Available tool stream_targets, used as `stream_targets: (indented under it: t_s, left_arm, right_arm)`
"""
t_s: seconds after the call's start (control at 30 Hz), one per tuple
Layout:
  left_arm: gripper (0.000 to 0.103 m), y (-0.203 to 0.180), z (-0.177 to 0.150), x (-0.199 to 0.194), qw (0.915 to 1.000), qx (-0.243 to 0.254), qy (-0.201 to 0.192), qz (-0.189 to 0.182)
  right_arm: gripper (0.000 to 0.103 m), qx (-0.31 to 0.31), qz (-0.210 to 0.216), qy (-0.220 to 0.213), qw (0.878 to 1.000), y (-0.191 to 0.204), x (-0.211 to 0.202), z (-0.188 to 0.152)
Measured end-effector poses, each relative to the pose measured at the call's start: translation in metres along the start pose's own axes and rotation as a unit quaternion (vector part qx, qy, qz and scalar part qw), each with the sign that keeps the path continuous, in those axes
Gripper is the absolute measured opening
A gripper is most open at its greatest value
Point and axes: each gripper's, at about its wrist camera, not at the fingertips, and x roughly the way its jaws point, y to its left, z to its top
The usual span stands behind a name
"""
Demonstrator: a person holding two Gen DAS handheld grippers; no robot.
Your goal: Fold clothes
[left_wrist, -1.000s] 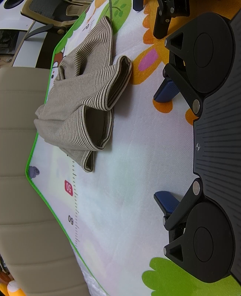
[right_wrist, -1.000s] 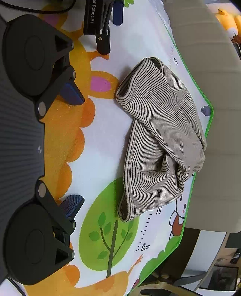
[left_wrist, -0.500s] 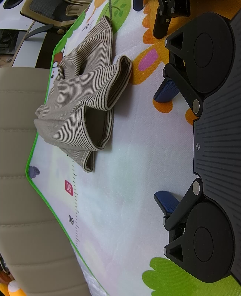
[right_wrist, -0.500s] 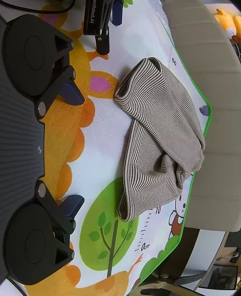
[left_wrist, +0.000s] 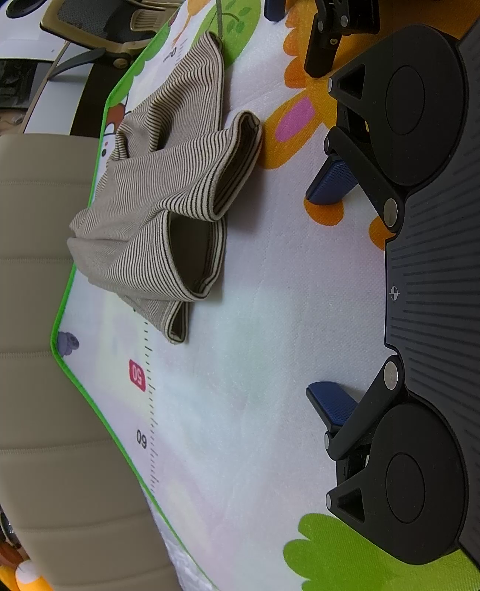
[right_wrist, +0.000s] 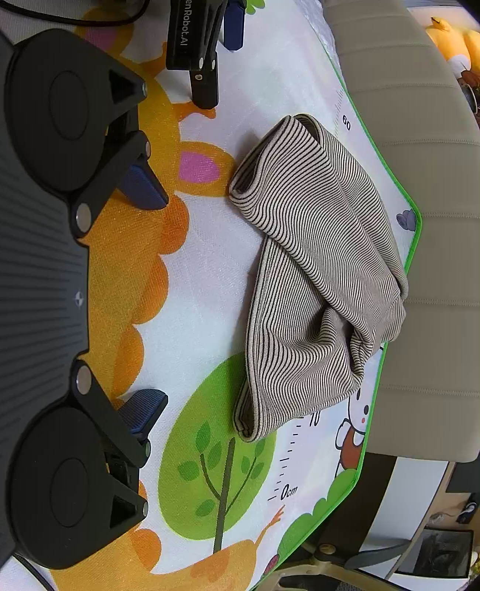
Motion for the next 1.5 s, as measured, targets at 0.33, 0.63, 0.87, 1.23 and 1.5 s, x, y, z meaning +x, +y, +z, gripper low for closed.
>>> stream_targets:
  t_s: [0.33, 0.63, 0.87, 1.23, 1.5]
  left_arm:
    - [0.103, 0.0001, -0.0004, 0.0000, 1.0000, -0.001, 0.000, -0.001]
    - [0.103, -0.0004, -0.0001, -0.0001, 1.0000, 0.000, 0.000, 0.000]
    - [0.103, -0.0011, -0.0004, 0.0001, 1.0000, 0.001, -0.001, 0.003]
    - [0.103, -0.0004, -0.0006, 0.0003, 1.0000, -0.001, 0.000, 0.001]
    - [0.103, 0.0011, 0.0006, 0.0003, 1.0000, -0.002, 0.002, 0.000]
  right_arm:
    - [0.103, 0.000, -0.002, -0.001, 1.000, 0.0009, 0.0002, -0.0002]
    - [0.103, 0.002, -0.001, -0.001, 1.000, -0.0003, 0.0005, -0.0001]
    - [0.103, 0.003, 0.000, -0.004, 1.000, -0.0005, 0.0005, -0.0011]
    - [0.103, 0.002, -0.002, -0.005, 1.000, -0.0002, 0.0011, -0.0005]
    - [0.103, -0.009, 0.000, 0.007, 1.000, 0.0003, 0.0019, 0.0008]
